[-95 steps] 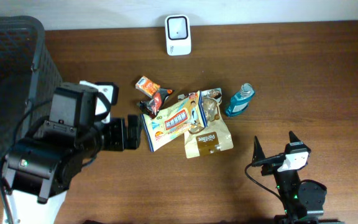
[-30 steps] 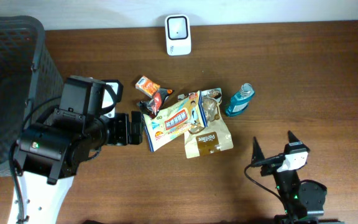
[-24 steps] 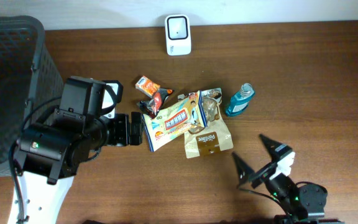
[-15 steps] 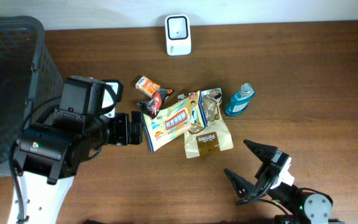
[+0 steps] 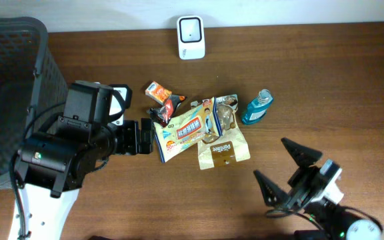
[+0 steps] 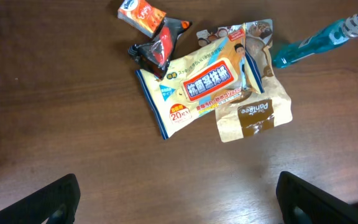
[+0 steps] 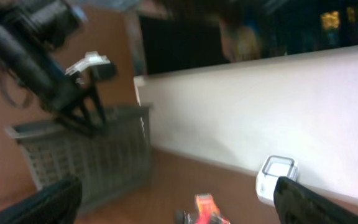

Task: Scan the item barcode
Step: 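Move the right gripper left toward the teal Listerine bottle, then close the right gripper around the Listerine bottle's body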

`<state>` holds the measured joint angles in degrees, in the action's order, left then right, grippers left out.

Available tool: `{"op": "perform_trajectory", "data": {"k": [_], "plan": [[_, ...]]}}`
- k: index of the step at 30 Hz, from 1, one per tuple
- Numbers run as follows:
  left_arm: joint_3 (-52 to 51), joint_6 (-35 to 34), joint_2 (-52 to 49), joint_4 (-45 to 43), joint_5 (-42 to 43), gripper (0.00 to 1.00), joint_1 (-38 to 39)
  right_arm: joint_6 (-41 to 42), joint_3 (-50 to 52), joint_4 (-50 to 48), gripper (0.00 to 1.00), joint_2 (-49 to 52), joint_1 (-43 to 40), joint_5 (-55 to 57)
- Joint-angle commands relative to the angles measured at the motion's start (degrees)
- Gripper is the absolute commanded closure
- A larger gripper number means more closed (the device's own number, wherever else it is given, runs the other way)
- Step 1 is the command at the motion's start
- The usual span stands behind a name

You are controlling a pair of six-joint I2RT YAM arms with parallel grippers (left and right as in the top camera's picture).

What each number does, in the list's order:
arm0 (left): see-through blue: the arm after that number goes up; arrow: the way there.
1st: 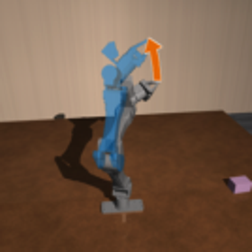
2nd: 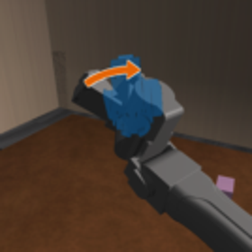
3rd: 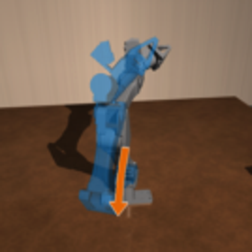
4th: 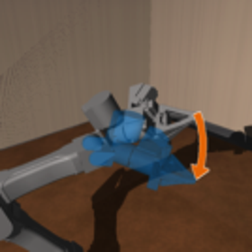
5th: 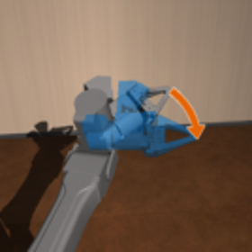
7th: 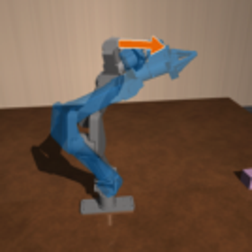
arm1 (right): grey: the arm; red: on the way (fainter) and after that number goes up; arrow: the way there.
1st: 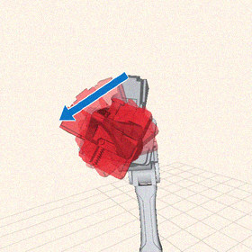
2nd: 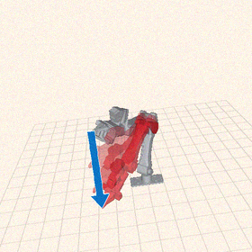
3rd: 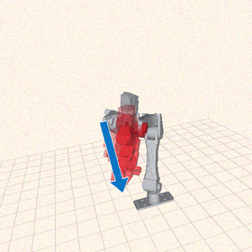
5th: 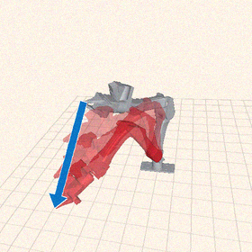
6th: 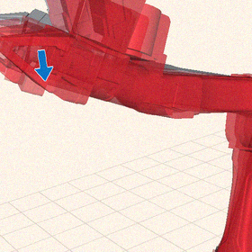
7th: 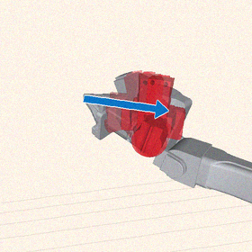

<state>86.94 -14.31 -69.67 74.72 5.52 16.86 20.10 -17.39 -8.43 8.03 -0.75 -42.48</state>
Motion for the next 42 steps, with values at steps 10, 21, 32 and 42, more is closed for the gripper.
{"op": "perform_trajectory", "data": {"k": [10,21,32,42], "plan": [[0.35,0.7,-0.02,-0.07,-0.46,0.01,-0.13,-15.58,-50.25,56.0,0.02,44.06,0.0,6.05],[0.35,0.7,-0.02,-0.07,-0.46,0.01,-0.13,3.39,-55.84,58.23,0.02,66.23,2.43,3.5],[0.35,0.7,-0.02,-0.07,-0.44,0.01,-0.13,14.78,-71.91,76.08,0.08,81.37,7.56,36.61],[0.35,0.7,-0.02,-0.07,-0.44,0.01,-0.13,19.39,-72.91,71.78,0.31,93.44,7.52,38.01]]}}
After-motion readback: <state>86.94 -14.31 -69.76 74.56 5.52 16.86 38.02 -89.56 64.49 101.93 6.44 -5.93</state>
